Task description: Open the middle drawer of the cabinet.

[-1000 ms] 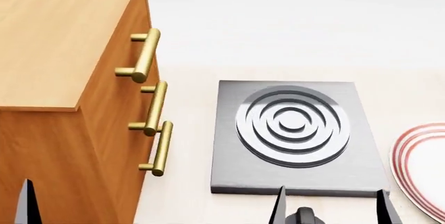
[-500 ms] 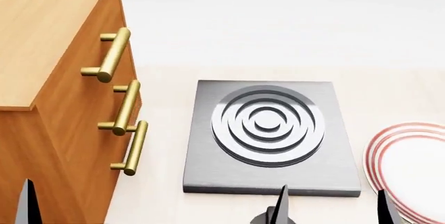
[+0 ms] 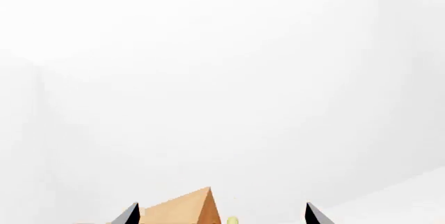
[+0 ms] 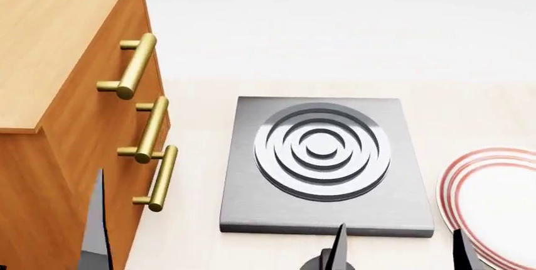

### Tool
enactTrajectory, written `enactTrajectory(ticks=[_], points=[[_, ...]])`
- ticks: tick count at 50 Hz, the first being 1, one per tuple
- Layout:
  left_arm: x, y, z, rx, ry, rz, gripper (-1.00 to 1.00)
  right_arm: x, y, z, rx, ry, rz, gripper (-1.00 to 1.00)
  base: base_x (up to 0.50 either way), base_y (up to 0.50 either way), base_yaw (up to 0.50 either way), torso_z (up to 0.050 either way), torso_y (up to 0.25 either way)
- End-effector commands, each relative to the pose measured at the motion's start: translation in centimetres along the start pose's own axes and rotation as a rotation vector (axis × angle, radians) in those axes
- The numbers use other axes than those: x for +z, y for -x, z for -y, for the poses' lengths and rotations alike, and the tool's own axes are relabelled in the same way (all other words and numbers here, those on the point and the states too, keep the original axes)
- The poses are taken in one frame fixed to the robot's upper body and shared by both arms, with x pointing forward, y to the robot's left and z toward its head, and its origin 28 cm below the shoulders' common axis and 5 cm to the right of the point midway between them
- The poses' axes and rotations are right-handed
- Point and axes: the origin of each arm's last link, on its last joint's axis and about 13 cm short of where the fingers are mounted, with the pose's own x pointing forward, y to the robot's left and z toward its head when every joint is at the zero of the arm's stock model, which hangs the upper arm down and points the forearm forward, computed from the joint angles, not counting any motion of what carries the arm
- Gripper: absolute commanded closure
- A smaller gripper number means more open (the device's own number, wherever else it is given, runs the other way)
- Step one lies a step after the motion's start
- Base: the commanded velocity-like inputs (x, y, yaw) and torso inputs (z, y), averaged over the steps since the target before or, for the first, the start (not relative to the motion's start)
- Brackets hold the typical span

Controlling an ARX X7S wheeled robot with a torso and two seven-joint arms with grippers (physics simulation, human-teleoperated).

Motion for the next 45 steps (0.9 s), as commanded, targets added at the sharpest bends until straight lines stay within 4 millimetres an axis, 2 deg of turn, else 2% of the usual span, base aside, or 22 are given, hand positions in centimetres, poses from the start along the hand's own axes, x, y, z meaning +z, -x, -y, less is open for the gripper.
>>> enactTrajectory(ticks=[1, 4, 5, 10, 13, 16, 17, 20, 23, 25, 26, 28, 30, 31, 33, 39, 45], points=[[5.9, -7.3, -0.5, 0.014, -0.659, 0.131, -1.00, -0.1, -0.1, 0.2, 0.002, -0.023, -0.004, -1.00, 0.00, 0.00, 0.00, 0.000, 0.000], [6.4, -9.0, 0.2, -0.027, -0.747, 0.140, -1.00, -0.1, 0.0, 0.3, 0.000, -0.029, -0.005, -1.00, 0.00, 0.00, 0.00, 0.000, 0.000], [6.2, -10.5, 0.6, -0.067, -0.828, 0.128, -1.00, 0.0, 0.0, 0.3, -0.001, -0.030, -0.004, -1.00, 0.00, 0.00, 0.00, 0.000, 0.000], [4.4, -15.1, 1.3, -0.128, -1.015, 0.105, -1.00, 0.1, 0.0, 0.3, 0.002, -0.035, 0.000, -1.00, 0.00, 0.00, 0.00, 0.000, 0.000], [3.0, -18.0, 1.7, -0.119, -1.083, 0.091, -1.00, 0.0, 0.0, 0.3, 0.004, -0.036, -0.002, -1.00, 0.00, 0.00, 0.00, 0.000, 0.000], [2.1, -19.7, 2.1, -0.110, -1.138, 0.079, -1.00, 0.0, -0.1, 0.2, 0.009, -0.046, -0.006, -1.00, 0.00, 0.00, 0.00, 0.000, 0.000], [1.5, -20.9, 2.1, -0.091, -1.162, 0.073, -1.00, -0.1, 0.0, 0.2, 0.011, -0.044, -0.007, -1.00, 0.00, 0.00, 0.00, 0.000, 0.000], [1.1, -23.0, 1.9, -0.014, -1.168, 0.093, -1.00, 0.0, 0.0, 0.3, 0.011, -0.046, -0.005, -1.00, 0.00, 0.00, 0.00, 0.000, 0.000], [0.4, -25.6, 1.6, -0.049, -1.179, 0.038, -1.00, 0.1, 0.0, 0.3, 0.010, -0.064, -0.005, -1.00, 0.00, 0.00, 0.00, 0.000, 0.000], [0.4, -26.0, 1.6, -0.026, -1.194, 0.066, -1.00, 0.0, 0.0, 0.3, 0.011, -0.067, -0.006, -1.00, 0.00, 0.00, 0.00, 0.000, 0.000], [-0.1, -26.7, 1.6, -0.063, -1.250, 0.001, -1.00, 0.0, 0.0, 0.3, 0.012, -0.068, -0.007, -1.00, 0.00, 0.00, 0.00, 0.000, 0.000], [-0.6, -27.4, 1.9, -0.102, -1.230, -0.050, -1.00, 0.0, 0.0, 0.3, 0.015, -0.069, -0.007, -1.00, 0.00, 0.00, 0.00, 0.000, 0.000], [-0.7, -28.0, 1.7, -0.087, -1.088, -0.127, -1.00, 0.1, 0.0, 0.3, 0.018, -0.079, -0.006, -1.00, 0.00, 0.00, 0.00, 0.000, 0.000], [-1.3, -28.3, 2.0, -0.178, -1.078, -0.149, -1.00, 0.0, 0.0, 0.3, 0.020, -0.085, -0.008, -1.00, 0.00, 0.00, 0.00, 0.000, 0.000], [-1.9, -28.3, 1.7, -0.158, -1.167, -0.201, -1.00, 0.1, 0.0, 0.2, 0.023, -0.084, -0.009, -1.00, 0.00, 0.00, 0.00, 0.000, 0.000], [-3.7, -27.8, 1.1, -0.270, -1.122, -0.395, -1.00, 0.2, 0.0, 0.3, 0.022, -0.089, -0.006, -1.00, 0.00, 0.00, 0.00, 0.000, 0.000], [-4.5, -27.6, 0.4, -0.256, -1.142, -0.439, -1.00, 0.2, 0.0, 0.4, 0.021, -0.102, -0.008, -1.00, 0.00, 0.00, 0.00, 0.000, 0.000]])
